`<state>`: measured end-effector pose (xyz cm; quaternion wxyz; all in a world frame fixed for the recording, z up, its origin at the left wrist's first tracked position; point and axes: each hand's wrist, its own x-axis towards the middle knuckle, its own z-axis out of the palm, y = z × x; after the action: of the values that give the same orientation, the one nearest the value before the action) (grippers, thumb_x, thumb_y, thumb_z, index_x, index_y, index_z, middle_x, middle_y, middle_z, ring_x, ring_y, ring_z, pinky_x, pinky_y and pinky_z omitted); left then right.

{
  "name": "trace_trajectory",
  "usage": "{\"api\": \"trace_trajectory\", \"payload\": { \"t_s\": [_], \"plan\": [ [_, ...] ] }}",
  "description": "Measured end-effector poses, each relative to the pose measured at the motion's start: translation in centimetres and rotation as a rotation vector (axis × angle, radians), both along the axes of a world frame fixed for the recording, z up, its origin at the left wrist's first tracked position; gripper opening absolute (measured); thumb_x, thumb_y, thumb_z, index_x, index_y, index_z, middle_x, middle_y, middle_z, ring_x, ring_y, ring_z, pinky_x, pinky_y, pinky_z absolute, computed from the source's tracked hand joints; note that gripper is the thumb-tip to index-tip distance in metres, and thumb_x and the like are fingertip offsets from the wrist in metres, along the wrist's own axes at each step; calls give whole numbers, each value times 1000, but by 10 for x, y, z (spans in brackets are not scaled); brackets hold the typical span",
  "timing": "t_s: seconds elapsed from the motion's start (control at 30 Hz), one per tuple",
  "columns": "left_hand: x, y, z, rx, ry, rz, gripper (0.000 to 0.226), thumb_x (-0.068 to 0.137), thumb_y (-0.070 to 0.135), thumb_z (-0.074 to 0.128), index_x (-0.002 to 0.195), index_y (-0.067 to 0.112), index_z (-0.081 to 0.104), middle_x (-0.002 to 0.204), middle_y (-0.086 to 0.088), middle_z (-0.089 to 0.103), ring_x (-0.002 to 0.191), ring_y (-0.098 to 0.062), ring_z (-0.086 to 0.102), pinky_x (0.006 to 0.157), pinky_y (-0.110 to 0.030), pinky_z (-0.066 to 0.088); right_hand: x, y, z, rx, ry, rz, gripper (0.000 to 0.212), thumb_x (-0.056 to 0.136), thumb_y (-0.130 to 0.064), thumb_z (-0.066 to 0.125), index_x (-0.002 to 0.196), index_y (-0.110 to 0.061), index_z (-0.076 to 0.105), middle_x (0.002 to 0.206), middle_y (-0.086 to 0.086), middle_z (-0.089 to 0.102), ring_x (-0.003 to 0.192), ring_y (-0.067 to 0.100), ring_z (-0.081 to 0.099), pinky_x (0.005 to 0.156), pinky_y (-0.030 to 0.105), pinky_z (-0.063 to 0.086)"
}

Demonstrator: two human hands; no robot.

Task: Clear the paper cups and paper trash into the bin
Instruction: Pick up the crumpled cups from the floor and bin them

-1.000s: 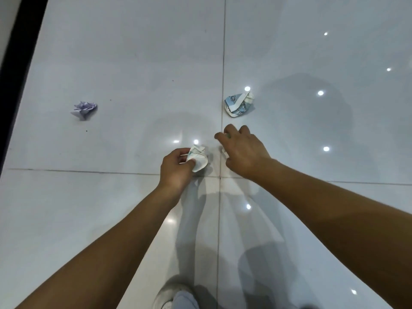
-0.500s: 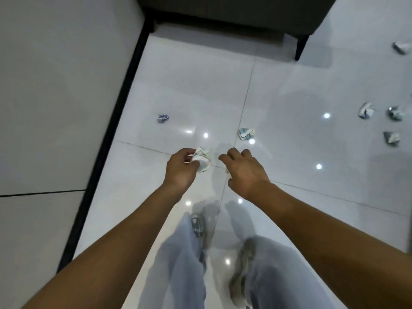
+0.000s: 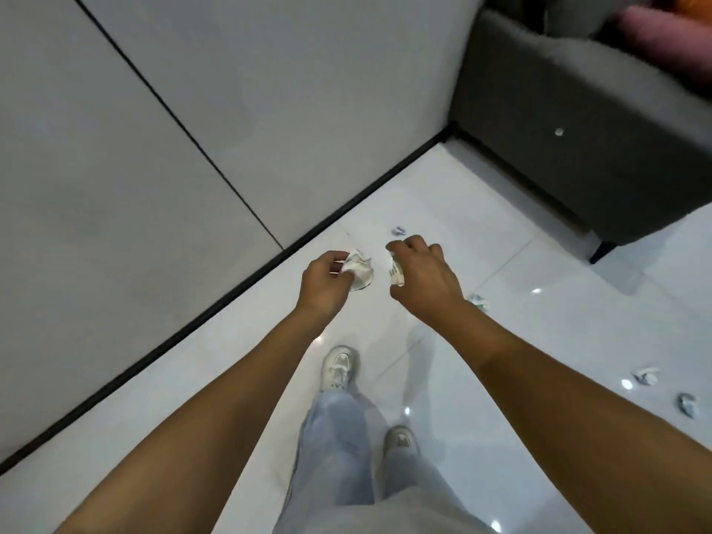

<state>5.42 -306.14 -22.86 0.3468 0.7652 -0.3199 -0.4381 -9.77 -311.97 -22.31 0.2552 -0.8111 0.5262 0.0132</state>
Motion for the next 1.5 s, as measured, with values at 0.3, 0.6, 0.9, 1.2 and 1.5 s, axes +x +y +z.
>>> {"api": "trace_trajectory", "payload": {
  "t_s": [0.3, 0.6, 0.9, 1.2, 1.5],
  "plan": [
    [77, 203, 71, -82, 36, 446, 25, 85, 7, 55, 107, 14, 64, 102, -5, 66, 89, -18, 62, 66, -17, 45, 119, 137, 77, 0, -63, 414, 62, 81, -13, 64, 138, -23, 41, 134, 1, 42, 116, 28, 39, 76, 29, 39],
    [203, 457, 94, -92, 17, 939, 23, 86, 4, 55, 103, 17, 63, 102, -6, 65, 92, -20, 62, 76, -26, 51, 310, 350, 104, 18, -118, 844, 64, 82, -15, 66, 140, -23, 39, 137, 1, 40, 122, 27, 37, 86, 32, 45],
    [310, 695, 97, -34, -41, 1261, 22, 85, 3, 58, 102, 16, 62, 100, -4, 65, 90, -19, 61, 76, -24, 51, 470, 576, 100, 31, -114, 1221, 65, 83, -18, 65, 141, -24, 38, 139, 1, 39, 123, 27, 37, 92, 36, 46],
    [420, 792, 80, 1, -9, 1437, 29, 87, 5, 59, 116, 12, 61, 110, -6, 63, 95, -19, 59, 77, -23, 46, 613, 679, 80, 39, -54, 1421, 65, 83, -20, 66, 141, -25, 37, 139, 1, 39, 122, 26, 38, 94, 35, 46],
    [585, 850, 79, -39, 3, 1657, 26, 87, 0, 59, 113, 6, 62, 108, -13, 64, 89, -20, 59, 78, -25, 46, 811, 749, 72, 27, -34, 1583, 65, 84, -20, 66, 142, -26, 37, 139, 3, 39, 123, 27, 39, 96, 34, 44]
  ]
}}
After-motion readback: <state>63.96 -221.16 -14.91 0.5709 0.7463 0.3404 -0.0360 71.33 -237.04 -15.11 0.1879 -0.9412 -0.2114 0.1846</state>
